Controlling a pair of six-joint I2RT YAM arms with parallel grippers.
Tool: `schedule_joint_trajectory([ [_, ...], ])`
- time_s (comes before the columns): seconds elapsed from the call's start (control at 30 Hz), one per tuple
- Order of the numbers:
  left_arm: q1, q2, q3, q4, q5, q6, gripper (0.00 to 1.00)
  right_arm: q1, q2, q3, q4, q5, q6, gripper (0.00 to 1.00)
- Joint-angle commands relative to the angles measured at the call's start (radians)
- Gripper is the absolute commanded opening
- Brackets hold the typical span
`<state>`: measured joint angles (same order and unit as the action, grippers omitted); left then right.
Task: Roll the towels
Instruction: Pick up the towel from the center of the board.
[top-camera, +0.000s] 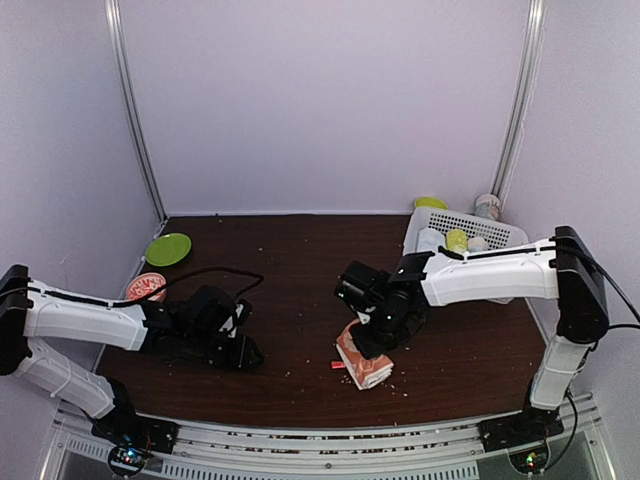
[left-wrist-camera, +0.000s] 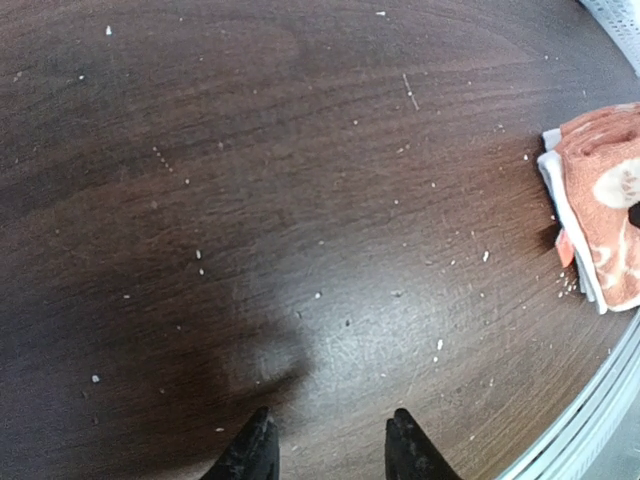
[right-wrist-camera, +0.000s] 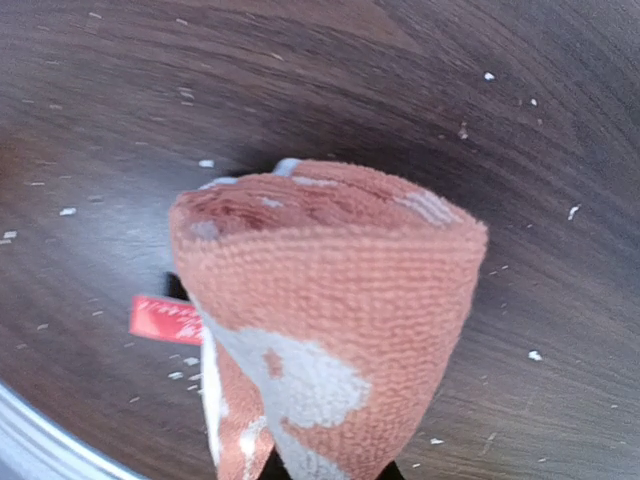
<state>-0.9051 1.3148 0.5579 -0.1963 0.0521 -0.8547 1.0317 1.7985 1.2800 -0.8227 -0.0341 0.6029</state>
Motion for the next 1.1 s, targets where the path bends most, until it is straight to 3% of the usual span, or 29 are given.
schedule_joint_trajectory([
  [0.0,0.003,-0.011,0.008,-0.001,-0.022,0.02,0.38,0.01,0.106,0.088,-0.185,0.162,-0.066,0.0],
  [0.2,0.002,-0.008,-0.002,0.006,-0.023,0.02,0.38,0.059,0.193,0.178,-0.207,0.231,-0.026,0.0],
  [0.43,0.003,0.025,0.011,0.031,-0.006,0.024,0.38,0.112,0.217,0.169,-0.122,0.197,0.056,0.0],
  [0.8,0.003,0.075,0.049,0.051,0.02,0.027,0.38,0.095,0.089,0.003,0.091,0.1,0.123,0.0],
  [1.07,0.002,0.106,0.063,0.051,0.023,0.023,0.37,0.082,-0.005,-0.017,0.018,0.21,0.118,0.0],
])
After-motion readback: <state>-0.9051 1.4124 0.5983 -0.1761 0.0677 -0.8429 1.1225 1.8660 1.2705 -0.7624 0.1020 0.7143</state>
